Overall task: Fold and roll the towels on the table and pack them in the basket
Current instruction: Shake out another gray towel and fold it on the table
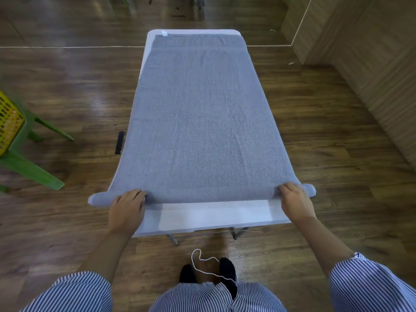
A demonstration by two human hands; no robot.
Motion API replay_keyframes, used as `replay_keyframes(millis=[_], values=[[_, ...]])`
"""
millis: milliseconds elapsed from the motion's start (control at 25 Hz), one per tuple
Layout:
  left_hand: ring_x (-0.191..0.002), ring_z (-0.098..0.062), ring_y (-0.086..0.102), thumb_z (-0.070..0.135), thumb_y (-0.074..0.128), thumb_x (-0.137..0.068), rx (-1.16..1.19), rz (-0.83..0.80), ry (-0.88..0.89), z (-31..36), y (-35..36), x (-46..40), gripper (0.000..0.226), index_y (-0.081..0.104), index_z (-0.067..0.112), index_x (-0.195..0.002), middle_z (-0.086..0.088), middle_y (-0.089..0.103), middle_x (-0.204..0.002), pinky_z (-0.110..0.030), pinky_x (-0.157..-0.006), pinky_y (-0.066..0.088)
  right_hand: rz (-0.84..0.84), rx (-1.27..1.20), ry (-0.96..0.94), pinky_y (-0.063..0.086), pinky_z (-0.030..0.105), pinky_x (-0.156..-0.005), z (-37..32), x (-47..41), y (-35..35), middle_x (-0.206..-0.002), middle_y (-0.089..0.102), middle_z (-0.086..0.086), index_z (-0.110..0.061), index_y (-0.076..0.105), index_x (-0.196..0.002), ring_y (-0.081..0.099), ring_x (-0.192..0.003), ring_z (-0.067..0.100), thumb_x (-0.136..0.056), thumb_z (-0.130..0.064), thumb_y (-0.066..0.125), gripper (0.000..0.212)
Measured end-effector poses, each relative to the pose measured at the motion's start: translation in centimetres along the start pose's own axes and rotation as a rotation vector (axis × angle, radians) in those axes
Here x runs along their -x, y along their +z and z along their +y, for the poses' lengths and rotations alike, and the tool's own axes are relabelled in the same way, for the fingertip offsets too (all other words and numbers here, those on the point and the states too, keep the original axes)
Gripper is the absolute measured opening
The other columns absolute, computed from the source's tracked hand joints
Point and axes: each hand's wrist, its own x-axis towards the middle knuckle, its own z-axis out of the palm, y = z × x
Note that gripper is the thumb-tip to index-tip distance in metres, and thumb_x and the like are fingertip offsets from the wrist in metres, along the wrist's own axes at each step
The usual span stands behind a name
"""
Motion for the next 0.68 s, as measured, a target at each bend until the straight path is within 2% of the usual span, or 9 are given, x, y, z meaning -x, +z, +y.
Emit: replay_keyframes(millis=[80,160,280,440,600,680], values=[[-0.090,-0.029,0.066,0.028,0.046,-0.079,0.038,-0.065,-0.004,-0.3,0.4,-0.1,0.038,0.068,0.007,-0.102,-0.008,0.069,-0.100,-0.044,-0.080,0.051,-0.067,-0.024,0.021,0.042,0.055,-0.093,0.2,0.1,0.4,-0.097,0.064,0.015,0.002,0.065,-0.100,0.059,-0.092,0.038,-0.066,0.011,0.061,0.036],[-0.094,-0.032,0.065,0.021,0.058,-0.074,0.046,-0.116,-0.026,-0.4,0.6,-0.3,0.037,0.067,0.005,-0.107,-0.011,0.069,-0.105,-0.049,-0.086,0.050,-0.139,-0.023,0.049,0.030,0.055,-0.105,0.1,0.0,0.5,-0.107,0.063,0.014,0.000,0.062,-0.109,0.056,-0.102,0.036,-0.068,0.010,0.060,0.042],[-0.099,-0.033,0.064,0.008,0.075,-0.074,0.004,-0.109,-0.059,0.0,0.8,-0.5,0.039,0.065,0.006,-0.111,-0.012,0.068,-0.110,-0.053,-0.091,0.046,-0.146,-0.014,0.064,0.031,0.054,-0.105,-0.2,-0.2,0.2,-0.103,0.064,0.014,-0.001,0.063,-0.106,0.057,-0.100,0.037,-0.072,0.010,0.055,0.037],[-0.094,-0.032,0.065,-0.010,0.074,-0.062,-0.038,-0.044,-0.082,0.6,1.1,-0.4,0.048,0.067,0.008,-0.107,-0.010,0.069,-0.101,-0.054,-0.084,0.048,-0.133,-0.001,0.068,0.036,0.050,-0.101,-0.4,0.0,0.1,-0.099,0.065,0.013,-0.003,0.064,-0.104,0.059,-0.096,0.035,-0.078,0.005,0.054,0.029],[-0.082,-0.030,0.067,-0.008,0.076,-0.055,-0.080,-0.047,-0.021,0.8,0.6,-0.1,0.049,0.070,0.007,-0.101,-0.008,0.071,-0.089,-0.052,-0.076,0.048,-0.174,0.045,0.075,0.036,0.046,-0.099,-0.5,-0.3,-0.3,-0.095,0.065,0.010,-0.004,0.064,-0.099,0.058,-0.095,0.032,-0.085,-0.006,0.052,0.018],[-0.079,-0.029,0.067,-0.002,0.067,-0.060,-0.110,-0.038,0.038,0.6,0.5,0.1,0.041,0.070,0.008,-0.099,-0.007,0.071,-0.087,-0.053,-0.076,0.047,-0.205,0.069,0.078,0.036,0.044,-0.098,-0.7,-0.4,-0.7,-0.095,0.063,0.009,-0.005,0.063,-0.097,0.057,-0.096,0.030,-0.089,-0.011,0.048,0.018]])
